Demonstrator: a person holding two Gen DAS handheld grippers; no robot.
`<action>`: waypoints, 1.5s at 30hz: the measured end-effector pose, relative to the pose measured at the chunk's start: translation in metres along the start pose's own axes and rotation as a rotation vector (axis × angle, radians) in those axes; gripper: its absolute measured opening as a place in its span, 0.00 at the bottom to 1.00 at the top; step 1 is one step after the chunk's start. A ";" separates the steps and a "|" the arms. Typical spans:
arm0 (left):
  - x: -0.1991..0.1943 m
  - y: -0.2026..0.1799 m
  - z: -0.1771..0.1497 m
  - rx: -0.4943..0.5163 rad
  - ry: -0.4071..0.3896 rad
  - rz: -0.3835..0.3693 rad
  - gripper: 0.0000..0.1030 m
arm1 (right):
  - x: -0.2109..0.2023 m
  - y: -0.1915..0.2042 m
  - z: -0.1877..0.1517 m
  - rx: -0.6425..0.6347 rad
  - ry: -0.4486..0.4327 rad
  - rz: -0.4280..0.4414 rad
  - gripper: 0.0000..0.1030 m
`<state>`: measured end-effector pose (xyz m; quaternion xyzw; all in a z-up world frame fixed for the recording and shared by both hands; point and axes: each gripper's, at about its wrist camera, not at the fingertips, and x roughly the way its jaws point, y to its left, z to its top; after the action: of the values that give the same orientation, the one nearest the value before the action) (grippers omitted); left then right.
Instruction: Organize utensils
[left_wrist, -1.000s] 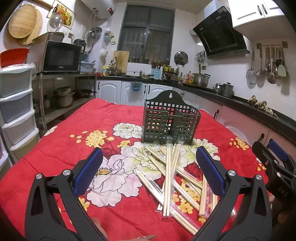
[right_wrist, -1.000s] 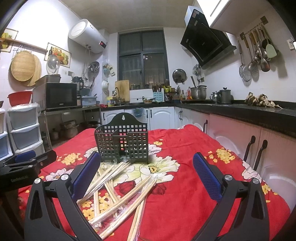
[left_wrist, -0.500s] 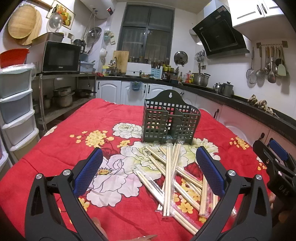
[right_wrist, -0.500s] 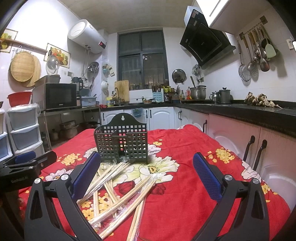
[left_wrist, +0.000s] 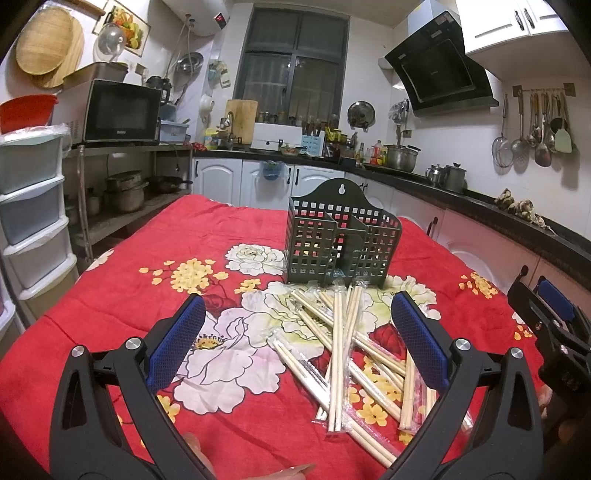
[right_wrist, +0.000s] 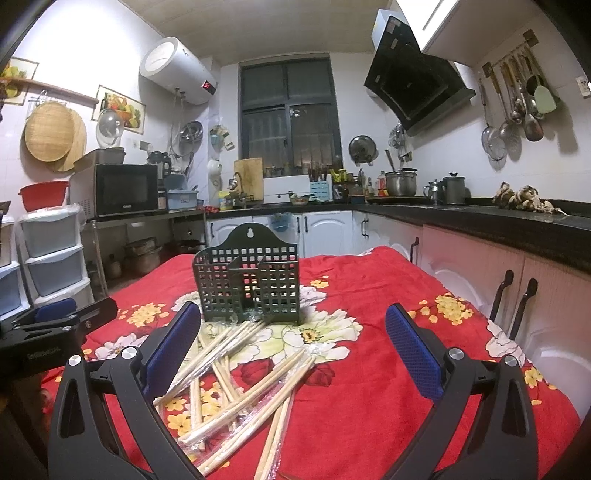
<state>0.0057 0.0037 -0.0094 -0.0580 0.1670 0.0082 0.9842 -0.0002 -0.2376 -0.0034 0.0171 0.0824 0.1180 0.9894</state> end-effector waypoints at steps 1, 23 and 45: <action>0.002 0.001 -0.001 -0.006 0.006 0.000 0.90 | 0.001 0.001 0.001 -0.001 0.009 0.009 0.94; 0.021 0.012 0.045 0.002 0.075 -0.029 0.90 | 0.034 0.004 0.028 -0.066 0.151 0.072 0.94; 0.092 -0.018 0.079 0.062 0.194 -0.196 0.90 | 0.107 -0.034 0.027 -0.017 0.406 0.038 0.84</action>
<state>0.1190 -0.0051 0.0365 -0.0439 0.2550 -0.0986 0.9609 0.1143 -0.2458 0.0044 -0.0140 0.2787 0.1384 0.9502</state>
